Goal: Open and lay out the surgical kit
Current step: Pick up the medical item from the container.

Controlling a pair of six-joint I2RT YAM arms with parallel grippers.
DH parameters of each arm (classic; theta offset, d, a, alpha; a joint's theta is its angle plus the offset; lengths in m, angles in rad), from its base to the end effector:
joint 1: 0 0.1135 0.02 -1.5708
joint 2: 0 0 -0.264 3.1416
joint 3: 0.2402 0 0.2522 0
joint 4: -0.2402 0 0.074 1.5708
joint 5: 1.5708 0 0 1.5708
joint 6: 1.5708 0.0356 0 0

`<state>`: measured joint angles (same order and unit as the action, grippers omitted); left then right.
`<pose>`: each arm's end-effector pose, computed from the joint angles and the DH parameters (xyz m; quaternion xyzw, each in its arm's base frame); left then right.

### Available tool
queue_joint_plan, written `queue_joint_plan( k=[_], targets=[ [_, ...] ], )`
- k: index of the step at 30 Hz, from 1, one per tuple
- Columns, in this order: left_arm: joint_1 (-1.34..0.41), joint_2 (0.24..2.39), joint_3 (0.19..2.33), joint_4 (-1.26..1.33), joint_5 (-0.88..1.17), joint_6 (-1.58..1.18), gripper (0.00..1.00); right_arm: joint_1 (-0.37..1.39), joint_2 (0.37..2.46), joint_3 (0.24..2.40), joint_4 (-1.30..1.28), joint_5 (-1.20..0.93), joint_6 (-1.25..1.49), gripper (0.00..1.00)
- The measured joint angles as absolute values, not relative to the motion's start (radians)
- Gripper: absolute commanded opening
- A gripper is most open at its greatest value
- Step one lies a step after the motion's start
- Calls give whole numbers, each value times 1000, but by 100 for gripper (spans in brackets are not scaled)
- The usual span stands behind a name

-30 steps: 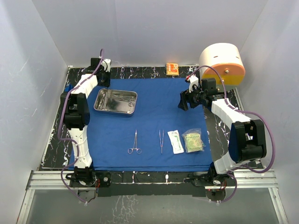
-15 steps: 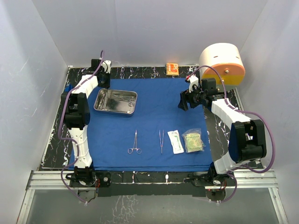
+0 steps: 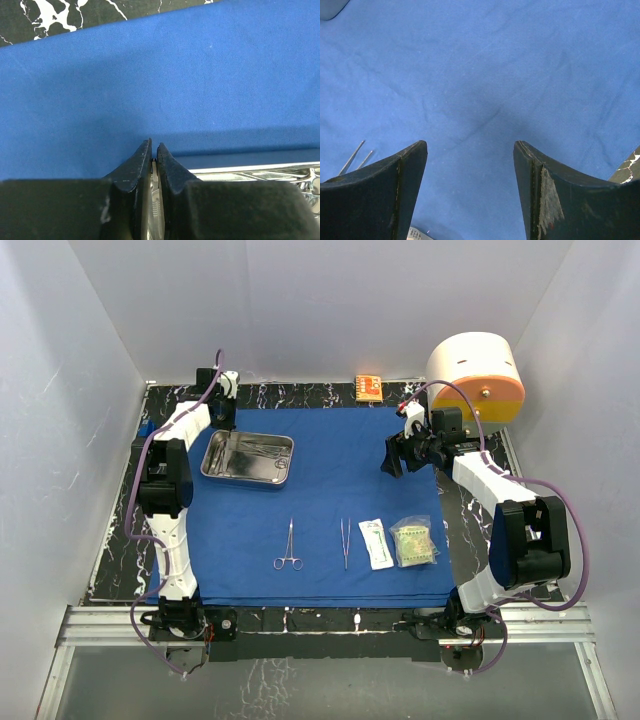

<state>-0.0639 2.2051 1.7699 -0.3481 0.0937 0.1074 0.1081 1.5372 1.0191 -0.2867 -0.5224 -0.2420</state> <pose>0.5002 -0.0353 0.2001 0.0968 0.9175 -0.0349 0.3841 0.3225 0.0529 0.2326 -0.2511 0.8656 0.2148 0.3762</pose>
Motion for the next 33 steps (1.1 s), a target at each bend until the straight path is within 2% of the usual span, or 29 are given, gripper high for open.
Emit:
queue_joint_plan(
  k=[4, 13, 22, 29, 33],
  targets=[
    [-65, 2205, 1770, -348, 94, 101, 0, 108, 1537, 1019, -287, -522, -242, 69],
    [-67, 2205, 1780, -356, 98, 99, 0, 108, 1537, 1019, -287, -522, -242, 69],
    [-67, 2186, 1889, -429, 105, 100, 0, 108, 1537, 1019, -287, -523, -242, 69],
    [-67, 2101, 1911, -512, 109, 96, 0, 108, 1537, 1019, -287, -524, -242, 69],
    [-67, 1991, 1849, -537, 109, 94, 0, 108, 1537, 1019, -287, -525, -242, 69]
  ],
)
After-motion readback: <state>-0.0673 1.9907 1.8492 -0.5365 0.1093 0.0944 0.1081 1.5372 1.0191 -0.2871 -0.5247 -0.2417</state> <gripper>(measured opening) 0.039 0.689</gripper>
